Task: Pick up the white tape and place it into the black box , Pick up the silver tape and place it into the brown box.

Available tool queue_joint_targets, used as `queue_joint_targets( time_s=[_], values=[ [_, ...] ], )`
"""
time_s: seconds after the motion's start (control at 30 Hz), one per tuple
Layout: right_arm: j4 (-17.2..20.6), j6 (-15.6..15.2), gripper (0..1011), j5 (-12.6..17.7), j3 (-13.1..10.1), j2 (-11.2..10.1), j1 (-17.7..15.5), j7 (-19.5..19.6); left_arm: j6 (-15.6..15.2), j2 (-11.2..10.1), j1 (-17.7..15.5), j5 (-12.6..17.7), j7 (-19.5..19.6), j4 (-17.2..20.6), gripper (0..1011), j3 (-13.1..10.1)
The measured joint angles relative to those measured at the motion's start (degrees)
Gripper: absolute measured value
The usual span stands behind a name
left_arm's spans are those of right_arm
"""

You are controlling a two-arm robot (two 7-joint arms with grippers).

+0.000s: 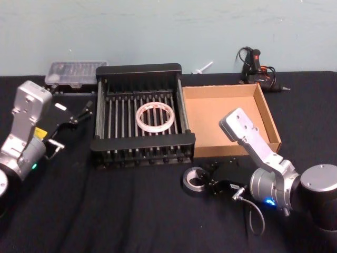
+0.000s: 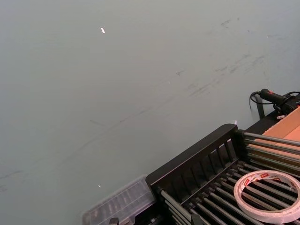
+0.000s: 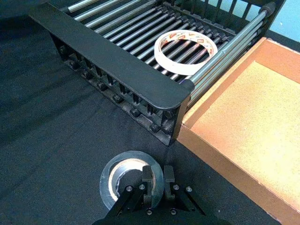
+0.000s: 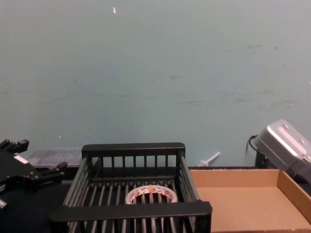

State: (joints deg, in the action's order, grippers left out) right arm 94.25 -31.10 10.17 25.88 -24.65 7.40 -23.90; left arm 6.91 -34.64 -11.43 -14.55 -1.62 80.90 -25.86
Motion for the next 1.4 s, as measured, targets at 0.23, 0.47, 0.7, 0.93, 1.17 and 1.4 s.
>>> queue_joint_targets(
  time_s=[0.23,0.47,0.7,0.93,1.17,1.4],
  values=[
    [0.93,1.66,158,0.82,-0.62,-0.48,-0.78,-0.46,0.00,0.00,0.00,0.00,0.00,0.00,1001,0.00],
    [2.95,4.36,158,1.97,-1.11,-2.35,-1.77,-1.68,0.00,0.00,0.00,0.00,0.00,0.00,1002,0.00],
    [5.93,6.61,158,3.16,-2.62,-4.81,-3.66,-1.60,0.00,0.00,0.00,0.00,0.00,0.00,1001,0.00],
    [8.94,8.26,158,4.16,-5.85,-7.13,-6.28,0.40,0.00,0.00,0.00,0.00,0.00,0.00,1001,0.00],
    [10.20,9.45,158,4.66,-10.14,-7.40,-7.94,4.00,0.00,0.00,0.00,0.00,0.00,0.00,1001,0.00],
    [8.45,10.09,158,4.18,-12.61,-5.70,-6.38,6.56,0.00,0.00,0.00,0.00,0.00,0.00,1001,0.00]
  ],
)
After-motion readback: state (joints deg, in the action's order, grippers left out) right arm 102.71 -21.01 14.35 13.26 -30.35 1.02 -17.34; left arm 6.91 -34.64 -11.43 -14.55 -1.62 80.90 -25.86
